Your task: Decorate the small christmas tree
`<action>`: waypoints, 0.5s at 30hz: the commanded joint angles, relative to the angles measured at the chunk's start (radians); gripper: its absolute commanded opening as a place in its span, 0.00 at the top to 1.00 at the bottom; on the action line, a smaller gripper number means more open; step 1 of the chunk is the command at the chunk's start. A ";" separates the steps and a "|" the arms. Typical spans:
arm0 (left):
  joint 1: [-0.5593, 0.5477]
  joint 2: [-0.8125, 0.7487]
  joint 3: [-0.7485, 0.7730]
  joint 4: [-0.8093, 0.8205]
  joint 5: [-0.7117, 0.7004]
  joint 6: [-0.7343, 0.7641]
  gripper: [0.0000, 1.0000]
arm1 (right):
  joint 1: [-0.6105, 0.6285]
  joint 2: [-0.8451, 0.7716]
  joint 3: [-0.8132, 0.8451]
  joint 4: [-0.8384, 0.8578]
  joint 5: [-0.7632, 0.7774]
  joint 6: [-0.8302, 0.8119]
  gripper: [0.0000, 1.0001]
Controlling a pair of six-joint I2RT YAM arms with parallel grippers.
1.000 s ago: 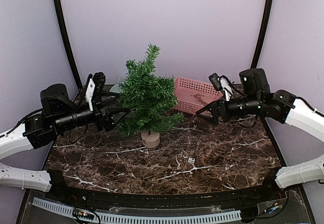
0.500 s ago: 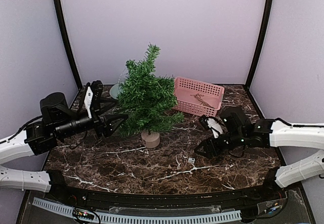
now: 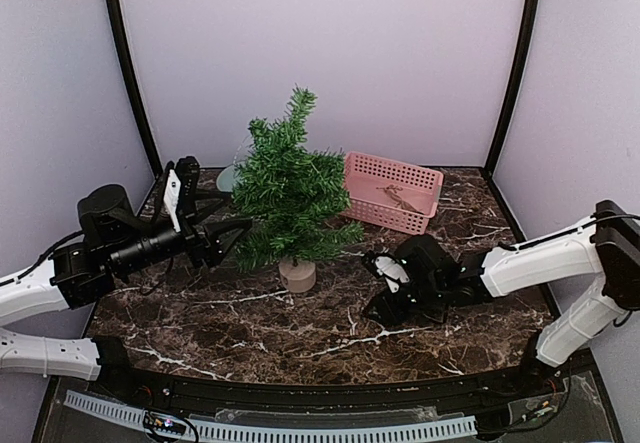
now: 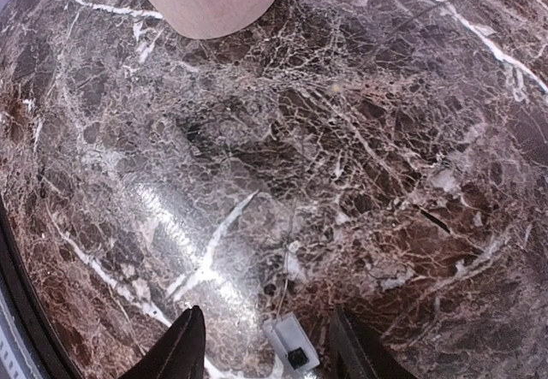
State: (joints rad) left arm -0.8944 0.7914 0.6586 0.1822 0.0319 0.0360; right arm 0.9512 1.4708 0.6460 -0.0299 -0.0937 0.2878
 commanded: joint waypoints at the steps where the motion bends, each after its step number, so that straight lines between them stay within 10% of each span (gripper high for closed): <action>1: -0.001 -0.013 -0.013 0.037 -0.014 -0.010 0.26 | 0.015 0.049 0.056 0.065 0.044 -0.036 0.54; 9: -0.001 -0.008 -0.022 0.034 -0.015 -0.005 0.27 | 0.016 0.105 0.097 0.042 0.048 -0.058 0.80; 15: -0.001 -0.012 -0.021 0.034 -0.020 0.005 0.27 | 0.018 0.114 0.091 0.034 0.019 -0.053 0.81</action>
State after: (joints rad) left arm -0.8944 0.7914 0.6514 0.1886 0.0216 0.0364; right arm 0.9615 1.5749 0.7235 -0.0078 -0.0574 0.2398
